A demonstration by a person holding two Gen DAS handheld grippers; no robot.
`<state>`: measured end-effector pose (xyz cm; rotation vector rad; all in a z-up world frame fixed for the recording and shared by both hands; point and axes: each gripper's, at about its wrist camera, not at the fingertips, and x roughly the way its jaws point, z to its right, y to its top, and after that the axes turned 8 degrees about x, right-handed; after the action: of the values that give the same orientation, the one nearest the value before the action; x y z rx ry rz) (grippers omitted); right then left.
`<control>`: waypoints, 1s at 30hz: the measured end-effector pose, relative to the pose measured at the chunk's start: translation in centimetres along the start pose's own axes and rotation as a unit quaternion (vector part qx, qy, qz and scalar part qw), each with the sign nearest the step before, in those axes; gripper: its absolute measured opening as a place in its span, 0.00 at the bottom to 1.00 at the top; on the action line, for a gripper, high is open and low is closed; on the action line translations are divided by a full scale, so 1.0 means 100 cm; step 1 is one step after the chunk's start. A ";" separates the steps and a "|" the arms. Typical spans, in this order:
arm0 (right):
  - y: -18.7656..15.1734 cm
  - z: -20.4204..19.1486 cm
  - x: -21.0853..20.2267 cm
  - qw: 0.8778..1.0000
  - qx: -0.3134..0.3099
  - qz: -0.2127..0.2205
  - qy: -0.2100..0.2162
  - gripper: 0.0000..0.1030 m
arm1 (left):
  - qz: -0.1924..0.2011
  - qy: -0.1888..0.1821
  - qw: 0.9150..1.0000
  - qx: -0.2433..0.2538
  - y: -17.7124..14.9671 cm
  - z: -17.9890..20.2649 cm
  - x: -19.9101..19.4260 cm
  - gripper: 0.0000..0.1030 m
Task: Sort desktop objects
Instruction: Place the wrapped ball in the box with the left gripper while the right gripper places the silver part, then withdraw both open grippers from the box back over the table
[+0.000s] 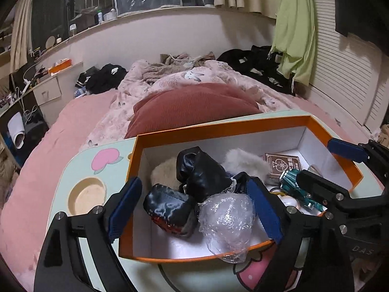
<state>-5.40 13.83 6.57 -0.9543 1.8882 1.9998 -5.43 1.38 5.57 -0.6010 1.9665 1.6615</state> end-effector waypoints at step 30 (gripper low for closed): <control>-0.079 0.020 -0.024 0.989 0.055 -0.129 -0.052 1.00 | -0.139 -0.046 0.989 -0.025 -0.068 0.014 -0.009 1.00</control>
<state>0.39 17.45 1.49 -0.9866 1.7034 1.7435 -0.39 1.70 0.69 -0.7665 1.6933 1.5396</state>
